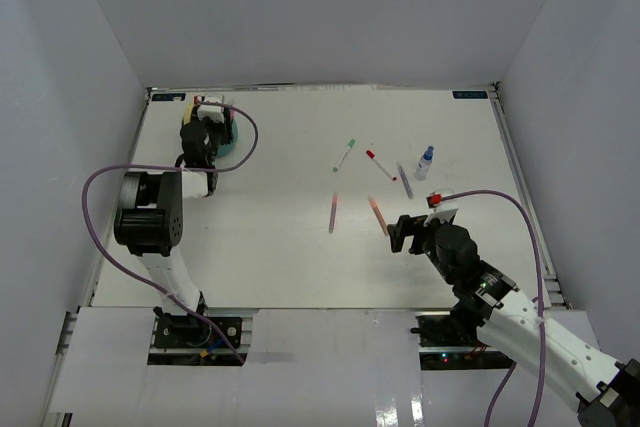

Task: Sort the stationery into containers
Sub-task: Place the pen in the storage box.

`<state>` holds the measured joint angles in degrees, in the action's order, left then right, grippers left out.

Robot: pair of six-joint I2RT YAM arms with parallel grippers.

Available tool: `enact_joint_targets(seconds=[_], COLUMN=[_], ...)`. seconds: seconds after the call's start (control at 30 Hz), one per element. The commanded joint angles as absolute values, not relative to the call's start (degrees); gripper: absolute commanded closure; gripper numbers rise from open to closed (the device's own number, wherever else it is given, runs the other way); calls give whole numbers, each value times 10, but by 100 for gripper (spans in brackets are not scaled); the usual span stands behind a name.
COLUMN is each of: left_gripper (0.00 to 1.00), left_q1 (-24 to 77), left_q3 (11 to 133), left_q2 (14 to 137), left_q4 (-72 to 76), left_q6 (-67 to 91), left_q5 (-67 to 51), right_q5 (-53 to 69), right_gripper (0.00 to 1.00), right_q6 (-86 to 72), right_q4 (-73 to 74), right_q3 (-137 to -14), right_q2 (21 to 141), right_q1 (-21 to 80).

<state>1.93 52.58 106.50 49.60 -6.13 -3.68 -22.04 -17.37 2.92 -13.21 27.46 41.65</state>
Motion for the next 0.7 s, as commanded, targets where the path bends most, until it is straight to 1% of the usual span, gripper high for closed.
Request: enact_joint_targets(seconds=[0.0,0.03,0.07,0.17,0.2,0.3,0.37,0.43,0.47,0.5,0.53,0.6,0.67], left_gripper=[42,39,34,28,22,14,12,8,4,2,2,2,2], left_q1=[16,16,16,16,16,15,17,17,18,18,18,18,17], left_q3=[517,518,521,526,531,557,576,608,621,634,655,670,677], left_q2=[1042,1032,1026,995,985,944,913,894,881,874,868,841,798], left_q4=[516,513,504,481,472,405,331,249,221,189,131,77,10], left_q6=[-63,-62,-55,-43,-34,-5,21,46,56,62,73,83,98], left_q5=[-44,-43,-42,-41,-44,-54,-61,-74,-77,-83,-88,-91,-90], right_q5=[-212,-210,-206,-203,-199,-183,-166,-141,-135,-134,-128,-110,-70], right_gripper=[5,5,5,5,5,6,6,6,6,6,6,7,8], right_q6=[-164,-163,-162,-158,-157,-150,-144,-139,-136,-133,-128,-113,-96], right_q4=[7,7,6,7,7,7,7,9,18,24,28,41,56], right_q3=[-130,-131,-133,-141,-145,-173,-195,-239,-256,-295,-315,-375,-439], right_q2=[276,277,278,287,296,332,362,423,445,493,517,586,653], right_q1=[415,415,415,415,415,415,415,414,414,413,409,396,352])
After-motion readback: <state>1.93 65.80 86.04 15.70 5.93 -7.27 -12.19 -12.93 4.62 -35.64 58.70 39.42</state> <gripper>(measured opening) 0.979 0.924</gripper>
